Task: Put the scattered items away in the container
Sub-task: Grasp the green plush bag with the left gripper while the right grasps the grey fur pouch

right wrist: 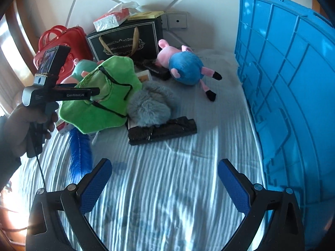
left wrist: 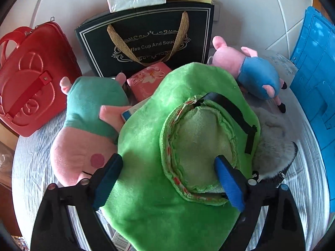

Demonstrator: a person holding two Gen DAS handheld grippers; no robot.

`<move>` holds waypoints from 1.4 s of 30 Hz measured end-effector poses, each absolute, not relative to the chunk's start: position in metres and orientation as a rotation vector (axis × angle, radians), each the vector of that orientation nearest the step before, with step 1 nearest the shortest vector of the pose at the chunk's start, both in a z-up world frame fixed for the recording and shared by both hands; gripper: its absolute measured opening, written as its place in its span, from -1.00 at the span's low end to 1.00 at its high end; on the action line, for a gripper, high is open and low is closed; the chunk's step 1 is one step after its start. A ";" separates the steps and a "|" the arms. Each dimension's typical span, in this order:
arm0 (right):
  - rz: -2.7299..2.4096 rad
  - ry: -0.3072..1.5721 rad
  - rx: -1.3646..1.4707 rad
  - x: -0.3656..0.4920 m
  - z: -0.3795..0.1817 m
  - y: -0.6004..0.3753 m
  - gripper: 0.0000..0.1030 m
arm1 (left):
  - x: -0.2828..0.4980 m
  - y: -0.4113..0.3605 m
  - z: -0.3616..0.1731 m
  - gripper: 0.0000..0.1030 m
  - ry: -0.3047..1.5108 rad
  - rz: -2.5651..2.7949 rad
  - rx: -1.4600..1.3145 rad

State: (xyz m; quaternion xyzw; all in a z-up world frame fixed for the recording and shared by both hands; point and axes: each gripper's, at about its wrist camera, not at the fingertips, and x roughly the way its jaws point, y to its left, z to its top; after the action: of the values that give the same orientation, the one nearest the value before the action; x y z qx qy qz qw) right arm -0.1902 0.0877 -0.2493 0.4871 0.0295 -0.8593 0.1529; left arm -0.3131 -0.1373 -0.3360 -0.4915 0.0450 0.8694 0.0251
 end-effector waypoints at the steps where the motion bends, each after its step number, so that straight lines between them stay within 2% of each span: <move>1: -2.462 0.094 1.398 -0.199 -0.256 0.085 0.99 | -0.310 -0.138 -0.335 0.25 0.130 2.695 -1.487; 2: -2.459 0.097 1.393 -0.208 -0.261 0.082 0.99 | -0.305 -0.139 -0.333 0.07 0.119 2.698 -1.452; 3: -2.458 0.100 1.386 -0.217 -0.267 0.078 0.99 | -0.300 -0.139 -0.332 -0.38 0.113 2.701 -1.426; 4: -2.457 0.104 1.380 -0.226 -0.272 0.074 0.99 | -0.295 -0.141 -0.330 -0.64 0.110 2.711 -1.408; 6: -2.454 0.103 1.370 -0.246 -0.284 0.067 0.99 | -0.286 -0.149 -0.328 -0.71 0.070 2.731 -1.385; 14: -2.400 0.124 1.356 -0.308 -0.321 0.025 0.99 | -0.257 -0.182 -0.317 -0.75 -0.051 2.797 -1.326; 22: -2.323 0.225 1.428 -0.339 -0.349 -0.013 0.98 | -0.242 -0.195 -0.319 -0.75 -0.076 2.814 -1.352; 23: -2.314 0.231 1.446 -0.341 -0.353 -0.014 0.86 | -0.241 -0.196 -0.319 -0.75 -0.077 2.813 -1.354; 24: -2.306 0.225 1.467 -0.343 -0.356 -0.014 0.46 | -0.239 -0.196 -0.318 -0.75 -0.076 2.813 -1.357; 25: -2.306 0.211 1.482 -0.343 -0.357 -0.012 0.18 | -0.237 -0.196 -0.317 -0.75 -0.080 2.813 -1.359; 27: -2.309 0.178 1.481 -0.339 -0.354 -0.006 0.00 | -0.232 -0.196 -0.314 -0.75 -0.085 2.815 -1.360; 30: -2.310 0.153 1.480 -0.327 -0.346 0.003 -0.07 | -0.224 -0.195 -0.310 -0.75 -0.083 2.824 -1.376; 42: -2.268 0.111 1.495 -0.242 -0.307 0.029 -0.11 | -0.173 -0.188 -0.276 -0.76 -0.138 2.838 -1.388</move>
State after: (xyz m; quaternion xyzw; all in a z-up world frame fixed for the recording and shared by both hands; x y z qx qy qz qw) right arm -0.2419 0.0293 -0.3070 0.5377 0.0400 -0.8156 0.2100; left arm -0.1731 -0.1876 -0.2765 -0.4389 -0.0435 0.8974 -0.0105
